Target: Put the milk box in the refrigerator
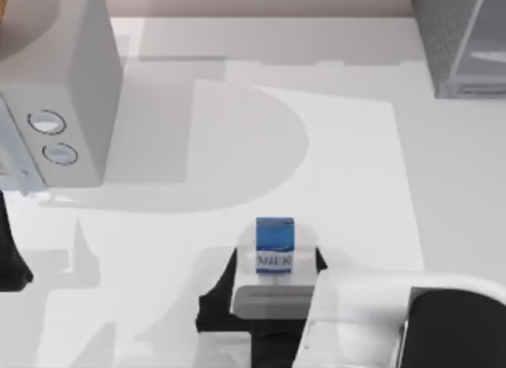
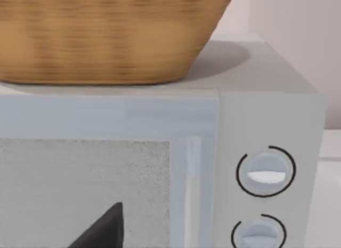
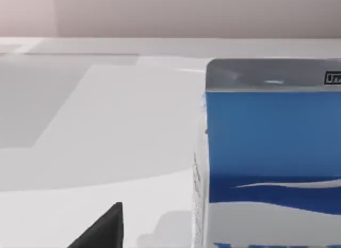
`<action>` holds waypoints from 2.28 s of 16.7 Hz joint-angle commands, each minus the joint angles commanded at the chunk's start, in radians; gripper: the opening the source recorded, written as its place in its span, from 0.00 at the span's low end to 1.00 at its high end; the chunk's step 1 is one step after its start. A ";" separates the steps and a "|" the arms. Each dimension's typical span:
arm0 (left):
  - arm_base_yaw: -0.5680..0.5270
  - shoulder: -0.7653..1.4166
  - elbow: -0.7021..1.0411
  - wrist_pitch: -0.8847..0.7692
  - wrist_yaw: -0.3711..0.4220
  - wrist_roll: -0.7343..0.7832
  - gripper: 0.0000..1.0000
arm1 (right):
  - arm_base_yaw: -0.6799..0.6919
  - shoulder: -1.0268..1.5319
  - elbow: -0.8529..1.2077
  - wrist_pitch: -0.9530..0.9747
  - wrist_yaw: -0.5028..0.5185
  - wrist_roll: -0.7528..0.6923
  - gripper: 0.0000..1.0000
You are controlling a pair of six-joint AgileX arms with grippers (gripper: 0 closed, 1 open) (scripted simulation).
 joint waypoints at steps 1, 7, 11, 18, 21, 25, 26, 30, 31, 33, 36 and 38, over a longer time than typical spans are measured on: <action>0.000 0.000 0.000 0.000 0.000 0.000 1.00 | 0.003 0.007 0.002 0.004 0.003 0.000 1.00; 0.000 0.000 0.000 0.000 0.000 0.000 1.00 | -0.005 0.005 0.001 0.000 -0.002 0.000 1.00; 0.000 0.000 0.000 0.000 0.000 0.000 1.00 | -0.080 0.013 0.049 -0.030 -0.079 -0.006 1.00; 0.000 0.000 0.000 0.000 0.000 0.000 1.00 | -0.134 0.020 0.082 -0.053 -0.133 -0.009 1.00; 0.000 0.000 0.000 0.000 0.000 0.000 1.00 | -0.134 0.020 0.082 -0.053 -0.133 -0.009 0.77; 0.000 0.000 0.000 0.000 0.000 0.000 1.00 | -0.134 0.020 0.082 -0.053 -0.133 -0.009 0.47; 0.000 0.000 0.000 0.000 0.000 0.000 1.00 | -0.134 0.020 0.082 -0.053 -0.133 -0.009 0.40; 0.000 0.000 0.000 0.000 0.000 0.000 1.00 | -0.134 0.020 0.082 -0.053 -0.133 -0.009 0.10; 0.000 0.000 0.000 0.000 0.000 0.000 1.00 | -0.134 0.020 0.082 -0.053 -0.133 -0.009 0.02; 0.000 0.000 0.000 0.000 0.000 0.000 1.00 | -0.134 0.020 0.082 -0.053 -0.133 -0.009 0.00; 0.000 0.000 0.000 0.000 0.000 0.000 1.00 | -0.134 0.020 0.082 -0.053 -0.133 -0.009 0.00; 0.000 0.000 0.000 0.000 0.000 0.000 1.00 | -0.134 0.020 0.082 -0.053 -0.133 -0.009 0.00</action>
